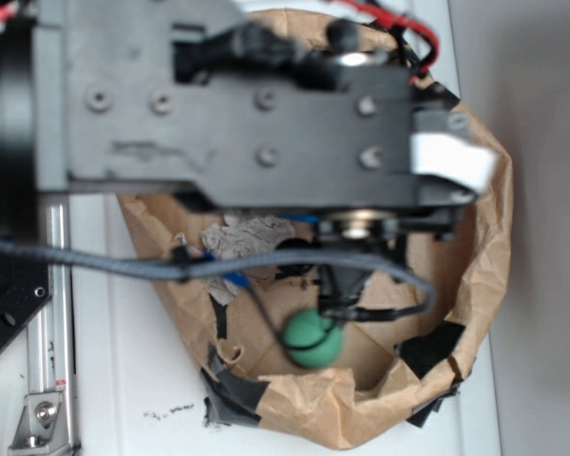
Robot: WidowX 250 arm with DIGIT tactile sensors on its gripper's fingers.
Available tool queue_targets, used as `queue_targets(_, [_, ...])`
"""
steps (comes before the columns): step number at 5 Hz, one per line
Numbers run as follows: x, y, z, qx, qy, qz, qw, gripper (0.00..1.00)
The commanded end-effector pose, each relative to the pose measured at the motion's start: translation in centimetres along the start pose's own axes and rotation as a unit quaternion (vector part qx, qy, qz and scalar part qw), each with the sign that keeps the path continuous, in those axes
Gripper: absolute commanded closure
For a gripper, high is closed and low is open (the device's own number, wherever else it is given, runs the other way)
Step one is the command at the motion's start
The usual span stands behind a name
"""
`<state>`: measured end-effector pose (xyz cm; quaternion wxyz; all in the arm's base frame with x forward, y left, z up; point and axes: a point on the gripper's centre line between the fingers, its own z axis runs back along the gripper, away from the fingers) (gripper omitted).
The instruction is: Grab the blue block.
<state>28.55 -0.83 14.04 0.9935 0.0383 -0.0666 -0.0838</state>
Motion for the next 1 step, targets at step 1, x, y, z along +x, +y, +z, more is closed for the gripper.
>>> queue_targets(1, [0.22,-1.36,0.75,0.019,0.035,0.03,0.999,1.0])
